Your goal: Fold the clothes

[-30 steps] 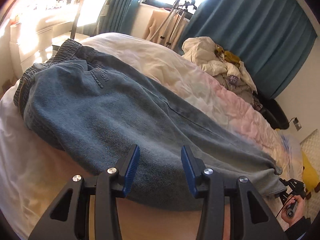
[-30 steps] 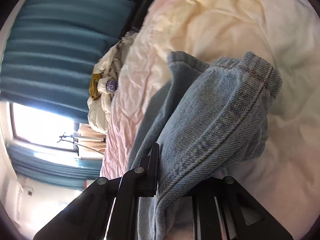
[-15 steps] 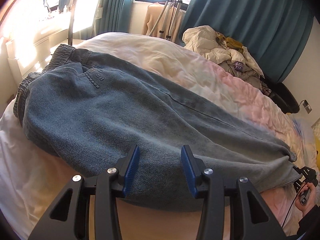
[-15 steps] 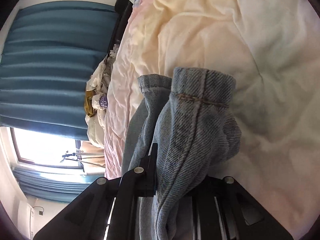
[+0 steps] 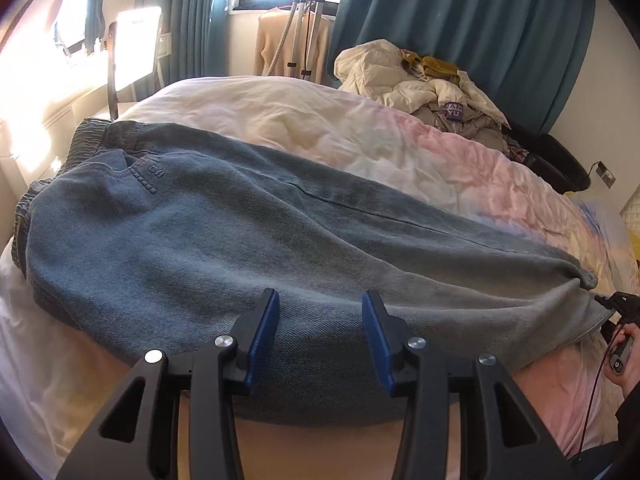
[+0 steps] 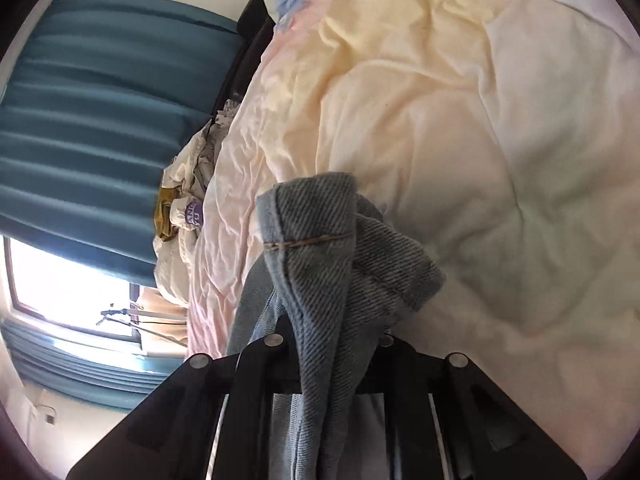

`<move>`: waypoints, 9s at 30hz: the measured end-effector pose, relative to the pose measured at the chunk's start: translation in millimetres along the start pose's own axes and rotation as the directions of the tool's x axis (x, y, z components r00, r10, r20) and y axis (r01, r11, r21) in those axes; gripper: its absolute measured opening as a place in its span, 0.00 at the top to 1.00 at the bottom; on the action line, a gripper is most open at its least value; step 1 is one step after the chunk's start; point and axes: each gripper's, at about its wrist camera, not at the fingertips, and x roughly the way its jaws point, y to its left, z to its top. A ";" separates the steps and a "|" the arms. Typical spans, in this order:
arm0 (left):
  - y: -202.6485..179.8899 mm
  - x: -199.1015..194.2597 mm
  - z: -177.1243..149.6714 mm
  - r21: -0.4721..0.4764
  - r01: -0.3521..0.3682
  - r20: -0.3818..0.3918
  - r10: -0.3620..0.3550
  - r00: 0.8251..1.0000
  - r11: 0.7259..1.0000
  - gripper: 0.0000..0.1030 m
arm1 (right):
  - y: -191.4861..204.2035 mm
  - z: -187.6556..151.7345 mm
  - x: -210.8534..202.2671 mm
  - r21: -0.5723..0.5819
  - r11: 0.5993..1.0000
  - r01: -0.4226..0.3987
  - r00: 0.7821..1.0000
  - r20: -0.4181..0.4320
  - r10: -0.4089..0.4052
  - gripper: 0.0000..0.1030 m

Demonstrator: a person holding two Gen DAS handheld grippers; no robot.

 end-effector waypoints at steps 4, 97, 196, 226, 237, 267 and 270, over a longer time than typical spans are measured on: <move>-8.0 20.3 -3.9 0.031 -0.037 -0.055 0.038 0.998 0.999 0.58 | 25.7 -5.9 -11.1 -0.095 0.995 0.031 0.998 0.065 -0.025 0.91; -2.8 35.7 -1.0 -0.179 0.366 -0.048 -0.380 0.924 0.913 0.58 | 224.5 -403.9 -33.0 -0.938 0.272 -0.214 0.976 -0.197 0.089 0.37; -0.8 36.8 3.9 -0.218 0.540 0.067 -0.540 0.839 0.812 0.55 | 258.3 -373.8 -4.7 -0.882 0.303 -0.360 0.896 -0.418 -0.151 0.42; -16.4 31.0 -19.2 -0.188 0.326 -0.004 -0.332 0.943 0.926 0.58 | 129.3 -271.6 -12.8 -0.563 0.812 -0.156 0.915 -0.392 -0.096 0.37; -28.0 42.7 -25.0 -0.088 0.211 -0.066 -0.217 0.974 0.973 0.58 | 123.6 -273.8 15.2 -0.478 0.843 -0.247 0.859 -0.511 -0.038 0.32; -37.4 47.7 -22.3 -0.074 0.205 -0.056 -0.210 0.976 0.976 0.58 | 134.7 -281.8 30.5 -0.363 0.845 -0.392 0.827 -0.541 0.152 0.41; -38.0 41.7 -20.7 -0.065 0.213 -0.040 -0.216 0.976 0.975 0.58 | 132.0 -275.0 27.9 -0.347 0.844 -0.409 0.828 -0.531 0.183 0.60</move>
